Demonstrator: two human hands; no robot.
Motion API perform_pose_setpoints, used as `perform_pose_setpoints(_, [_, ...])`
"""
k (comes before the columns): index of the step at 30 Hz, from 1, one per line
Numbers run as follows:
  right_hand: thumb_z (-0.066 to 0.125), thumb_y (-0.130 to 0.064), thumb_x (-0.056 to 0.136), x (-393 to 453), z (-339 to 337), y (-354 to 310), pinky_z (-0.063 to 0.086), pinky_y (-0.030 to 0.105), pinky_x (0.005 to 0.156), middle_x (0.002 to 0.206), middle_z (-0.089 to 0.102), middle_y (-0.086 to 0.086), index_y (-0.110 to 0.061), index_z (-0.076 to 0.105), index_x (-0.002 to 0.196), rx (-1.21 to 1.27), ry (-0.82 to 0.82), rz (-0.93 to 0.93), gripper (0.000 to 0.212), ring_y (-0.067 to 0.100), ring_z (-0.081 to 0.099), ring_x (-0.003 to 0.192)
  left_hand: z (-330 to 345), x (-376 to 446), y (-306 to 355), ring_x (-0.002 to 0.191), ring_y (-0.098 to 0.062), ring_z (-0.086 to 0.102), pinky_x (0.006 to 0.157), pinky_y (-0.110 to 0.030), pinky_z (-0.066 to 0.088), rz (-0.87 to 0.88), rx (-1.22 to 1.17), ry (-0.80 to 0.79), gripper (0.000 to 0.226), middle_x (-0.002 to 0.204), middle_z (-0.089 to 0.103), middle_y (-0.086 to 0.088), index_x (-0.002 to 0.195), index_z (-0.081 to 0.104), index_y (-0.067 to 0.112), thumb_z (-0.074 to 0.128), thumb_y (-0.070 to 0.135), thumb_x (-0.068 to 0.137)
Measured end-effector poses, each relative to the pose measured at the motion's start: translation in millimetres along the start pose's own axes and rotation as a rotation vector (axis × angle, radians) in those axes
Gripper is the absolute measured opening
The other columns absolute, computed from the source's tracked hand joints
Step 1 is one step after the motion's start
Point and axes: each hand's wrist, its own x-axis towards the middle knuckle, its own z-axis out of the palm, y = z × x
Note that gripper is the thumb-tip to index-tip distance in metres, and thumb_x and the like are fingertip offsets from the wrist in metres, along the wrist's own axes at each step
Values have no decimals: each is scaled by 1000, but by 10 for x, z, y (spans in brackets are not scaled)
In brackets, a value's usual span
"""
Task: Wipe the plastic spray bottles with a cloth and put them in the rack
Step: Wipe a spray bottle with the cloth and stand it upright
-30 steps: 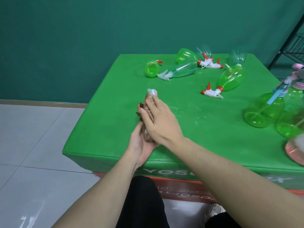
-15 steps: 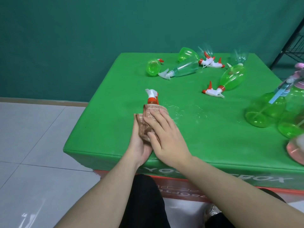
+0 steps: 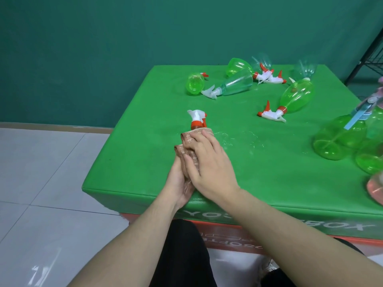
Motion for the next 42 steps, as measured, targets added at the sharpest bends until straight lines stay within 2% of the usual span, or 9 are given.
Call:
perform_pose_setpoints(2, [44,-37,102,144,-16,-6,32,38,119,142,55,-1,-17,63,131,7,-13,42,40,19,39,140,-4,-15,12,117,-19,67,96,-40,54,6,-68,-19,46,128,70,-6,130,66,19,42,50,105])
perform_pose_setpoints(6, [43,-32,105,390,-44,28,21,29,122,157,42,-5,-22,50,149,156,-152,219,45,14,33,144,-17,40,3,116,-23,68,84,-42,59,29,-128,-47,41,134,67,-10,140,59,19,44,38,107])
perform_pose_setpoints(10, [41,-31,107,441,-48,66,24,30,122,163,31,-13,-28,44,153,327,-153,384,46,6,31,147,-28,65,-22,125,-32,63,87,-50,58,33,-136,-46,44,137,65,-13,146,52,19,46,34,106])
perform_pose_setpoints(16, [35,-33,105,135,-1,67,19,28,124,161,37,-4,-22,47,150,204,-132,200,49,10,29,148,-57,79,-40,118,-26,68,85,-38,60,53,-119,4,52,132,68,-13,145,54,16,52,44,100])
perform_pose_setpoints(20, [31,-32,104,-66,5,135,23,41,124,161,34,3,-16,46,150,121,-119,73,51,18,26,151,-28,108,-81,118,-23,68,84,-34,60,70,26,58,71,134,67,-10,146,52,24,61,62,88])
perform_pose_setpoints(25, [31,-32,107,-332,7,175,18,44,126,167,21,4,-16,36,156,113,-139,28,53,19,11,156,-22,88,-93,111,-26,70,89,-39,61,165,-40,27,66,128,70,-13,146,45,29,64,41,85])
perform_pose_setpoints(30, [29,-35,107,-361,-33,176,16,42,127,168,20,2,-17,30,159,96,-154,26,55,15,10,156,-32,90,-103,112,-29,69,92,-40,60,165,-71,6,67,128,69,-16,149,43,26,66,36,86])
perform_pose_setpoints(37, [28,-34,107,97,-123,124,14,27,125,164,31,-1,-17,36,157,225,-145,202,53,8,22,151,-5,86,-97,108,-20,71,81,-35,61,140,-15,-35,62,127,71,-7,146,50,26,72,34,89])
perform_pose_setpoints(42, [37,-27,109,369,-119,174,19,26,123,161,37,-6,-22,44,153,446,-167,417,45,5,32,146,25,82,-102,108,-24,72,79,-45,60,153,9,-38,72,126,71,-6,148,46,27,70,29,80])
